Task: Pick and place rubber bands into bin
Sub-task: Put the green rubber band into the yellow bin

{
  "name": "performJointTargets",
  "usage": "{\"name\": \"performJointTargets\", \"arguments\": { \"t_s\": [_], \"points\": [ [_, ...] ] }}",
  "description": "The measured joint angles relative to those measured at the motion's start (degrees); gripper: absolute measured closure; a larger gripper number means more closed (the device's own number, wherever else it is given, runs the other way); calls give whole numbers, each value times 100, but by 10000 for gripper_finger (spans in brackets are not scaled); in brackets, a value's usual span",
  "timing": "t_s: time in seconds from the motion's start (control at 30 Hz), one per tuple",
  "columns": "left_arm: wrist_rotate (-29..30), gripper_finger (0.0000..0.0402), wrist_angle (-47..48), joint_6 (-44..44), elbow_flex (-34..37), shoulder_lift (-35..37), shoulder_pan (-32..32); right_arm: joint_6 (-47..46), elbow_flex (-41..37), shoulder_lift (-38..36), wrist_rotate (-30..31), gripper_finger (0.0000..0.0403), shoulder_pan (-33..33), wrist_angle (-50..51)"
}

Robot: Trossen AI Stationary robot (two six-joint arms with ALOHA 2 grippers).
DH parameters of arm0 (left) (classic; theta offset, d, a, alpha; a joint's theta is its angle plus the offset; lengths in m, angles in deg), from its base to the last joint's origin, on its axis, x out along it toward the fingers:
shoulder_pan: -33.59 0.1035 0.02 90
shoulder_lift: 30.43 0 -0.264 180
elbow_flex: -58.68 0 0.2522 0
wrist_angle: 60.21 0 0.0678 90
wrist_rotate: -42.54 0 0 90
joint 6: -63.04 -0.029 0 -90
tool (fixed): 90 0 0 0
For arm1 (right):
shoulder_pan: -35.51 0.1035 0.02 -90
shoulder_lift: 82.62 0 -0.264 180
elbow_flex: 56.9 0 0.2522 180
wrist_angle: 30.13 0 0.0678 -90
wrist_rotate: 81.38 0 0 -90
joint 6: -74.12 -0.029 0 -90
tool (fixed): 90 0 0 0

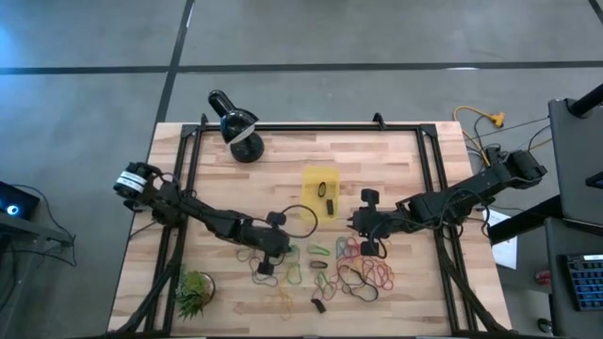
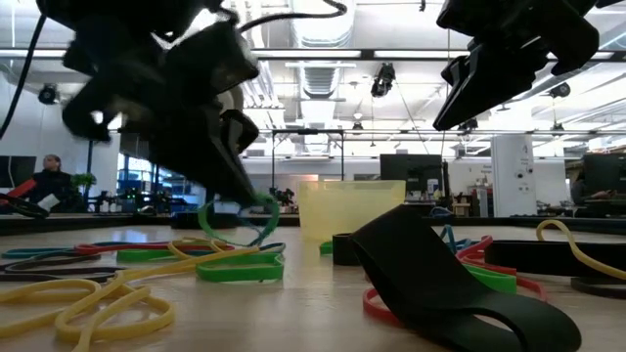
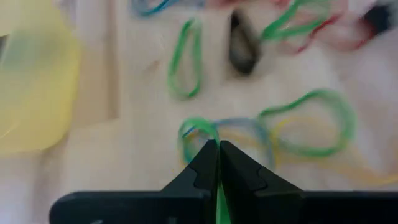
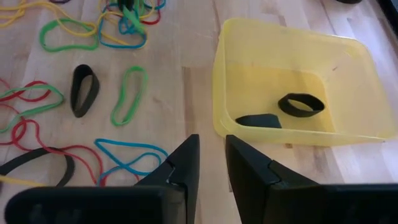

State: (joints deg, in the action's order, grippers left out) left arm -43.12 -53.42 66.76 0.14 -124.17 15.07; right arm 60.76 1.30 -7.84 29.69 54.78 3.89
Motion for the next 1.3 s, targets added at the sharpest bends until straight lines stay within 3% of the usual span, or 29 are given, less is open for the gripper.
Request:
{"name": "performJointTargets", "arguments": {
  "t_s": [0.07,0.17,0.27,0.3,0.43,0.67,0.8,0.9,0.97,1.1,1.3],
  "points": [
    [-332,401,-163,-192,-23,-17,-13,2,0,0,-30,327,13,6],
    [-207,401,43,-124,19,-11,-7,2,0,0,-38,326,28,4],
    [535,401,39,135,14,-4,20,0,0,0,-39,330,34,3],
    [525,401,-19,143,14,-5,22,0,0,0,-40,331,35,1],
    [-126,401,-373,-128,5,-7,-5,4,0,0,-47,337,37,4],
    [-710,401,-654,-228,1,-7,4,-4,-2,0,-56,334,39,2],
    [-793,401,-747,-343,-19,-9,-2,-17,-4,0,-55,330,61,3],
    [-330,401,-794,-81,-12,-4,23,-17,-4,0,-56,328,61,1],
    [-358,401,-877,-127,-12,-4,37,-20,-4,0,-55,328,61,1],
    [-1001,401,-1305,-357,-12,-3,4,-17,-7,0,-56,333,61,2],
    [-1454,401,-1961,-539,-13,91,5,-13,-7,0,-56,339,61,4]
  ]
}}
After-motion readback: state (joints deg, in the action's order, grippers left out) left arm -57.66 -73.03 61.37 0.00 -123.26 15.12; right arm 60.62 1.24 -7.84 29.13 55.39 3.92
